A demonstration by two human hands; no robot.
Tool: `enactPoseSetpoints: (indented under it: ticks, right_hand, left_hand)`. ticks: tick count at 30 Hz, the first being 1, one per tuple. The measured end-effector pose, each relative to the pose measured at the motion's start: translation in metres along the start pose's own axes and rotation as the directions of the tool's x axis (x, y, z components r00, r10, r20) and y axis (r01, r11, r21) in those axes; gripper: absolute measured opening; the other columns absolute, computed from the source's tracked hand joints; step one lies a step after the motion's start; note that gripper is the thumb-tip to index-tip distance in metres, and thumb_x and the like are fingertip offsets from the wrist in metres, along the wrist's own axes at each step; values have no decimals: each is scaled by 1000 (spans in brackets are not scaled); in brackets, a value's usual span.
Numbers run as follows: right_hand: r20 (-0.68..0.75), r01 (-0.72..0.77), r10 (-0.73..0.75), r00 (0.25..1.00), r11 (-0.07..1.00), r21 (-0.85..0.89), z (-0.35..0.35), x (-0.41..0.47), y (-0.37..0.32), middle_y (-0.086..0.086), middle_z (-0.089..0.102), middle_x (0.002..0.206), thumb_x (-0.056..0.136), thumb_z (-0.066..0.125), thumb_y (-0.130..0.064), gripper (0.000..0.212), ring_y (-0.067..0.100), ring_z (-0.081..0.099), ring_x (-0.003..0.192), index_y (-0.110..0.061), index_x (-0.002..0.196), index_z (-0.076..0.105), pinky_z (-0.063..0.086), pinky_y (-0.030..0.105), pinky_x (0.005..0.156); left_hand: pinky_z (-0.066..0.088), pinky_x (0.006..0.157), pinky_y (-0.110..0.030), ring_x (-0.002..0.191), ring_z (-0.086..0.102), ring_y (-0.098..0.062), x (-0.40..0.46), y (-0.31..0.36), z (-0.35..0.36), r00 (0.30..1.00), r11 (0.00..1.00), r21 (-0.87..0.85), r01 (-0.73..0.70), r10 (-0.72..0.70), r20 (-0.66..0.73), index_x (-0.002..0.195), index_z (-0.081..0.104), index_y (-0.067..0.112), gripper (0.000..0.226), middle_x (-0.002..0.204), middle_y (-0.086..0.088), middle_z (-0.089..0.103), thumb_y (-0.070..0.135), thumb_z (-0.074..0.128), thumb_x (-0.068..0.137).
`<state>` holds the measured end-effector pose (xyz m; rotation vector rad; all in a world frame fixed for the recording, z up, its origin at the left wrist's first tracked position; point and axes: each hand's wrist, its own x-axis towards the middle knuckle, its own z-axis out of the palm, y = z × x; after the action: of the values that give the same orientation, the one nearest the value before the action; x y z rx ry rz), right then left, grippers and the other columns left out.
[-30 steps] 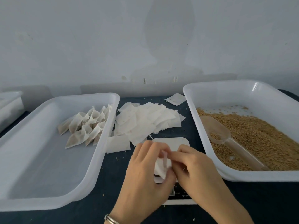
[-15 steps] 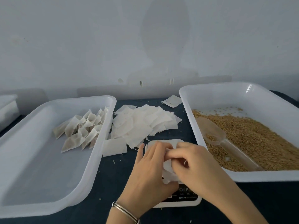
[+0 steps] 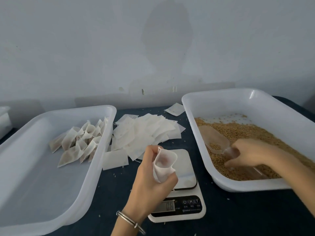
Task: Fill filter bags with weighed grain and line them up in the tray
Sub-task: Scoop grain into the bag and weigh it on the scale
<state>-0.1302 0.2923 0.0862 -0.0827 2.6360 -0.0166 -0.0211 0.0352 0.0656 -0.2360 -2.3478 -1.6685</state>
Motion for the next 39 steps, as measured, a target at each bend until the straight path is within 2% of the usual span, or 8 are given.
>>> enactPoseSetpoints:
  ticks: [5,10,13,18,22,27,32,39]
  right_hand:
    - [-136,15,-4,991,997,80,-15,9,29,-8,66,89,88,60,-17,12,4,64,77,-25,98,61,48,14,57]
    - [-339,-314,197,920,887,-338,-58,13,104,-11,64,102,79,49,-14,35,11,61,90,-44,95,60,51,27,77]
    - [-279,-295,189,942,862,-413,-59,16,124,-16,63,100,79,50,-22,34,7,60,88,-46,100,64,51,26,78]
    - [-50,-15,13,999,999,-43,-27,11,83,-17,65,73,86,57,-6,32,-1,61,61,-31,100,71,44,10,50]
    - [-59,51,-43,997,988,148,-10,19,57,-18,64,93,83,59,1,38,12,68,87,-27,108,67,57,31,81]
    - [-21,46,-41,999,915,402,-6,13,64,-9,63,112,83,65,-3,36,12,57,107,-28,107,67,37,46,107]
    - [-62,98,-75,995,790,605,-5,-1,79,-10,63,117,76,69,1,43,15,55,113,-33,101,68,32,47,110]
    - [-134,141,-79,988,819,556,-17,-18,79,-29,61,99,76,71,-3,48,-6,56,92,-46,95,62,38,35,99]
  left_hand:
    - [47,52,-18,61,53,0,5,-4,-1,1000,999,19,27,-27,-3,96,44,27,34,85,10,53,19,65,71]
    - [44,52,-15,64,48,-2,15,-7,-4,1000,998,62,22,-22,-1,97,43,26,36,86,12,51,15,58,67]
    - [42,53,-12,68,49,-5,19,-7,-5,1000,996,90,-8,8,-6,96,44,24,34,88,16,51,14,53,65]
    - [45,56,-24,75,49,-21,21,-6,-6,1000,997,75,-14,12,18,92,46,17,28,86,13,50,12,50,65]
    - [39,51,-22,63,41,-17,17,-4,-7,998,1000,-20,-8,10,61,86,45,12,21,80,12,46,11,48,65]
    - [41,62,-24,69,45,-15,14,-1,-12,994,964,-258,60,-33,108,84,51,9,23,81,-4,48,13,59,64]
    - [46,68,-33,68,49,-13,13,-6,-10,974,714,-667,214,-107,199,91,59,13,35,78,-5,50,10,67,58]
    - [41,51,-20,61,48,-8,19,-8,-5,994,991,-112,69,-59,92,85,50,20,28,77,9,52,12,61,60]
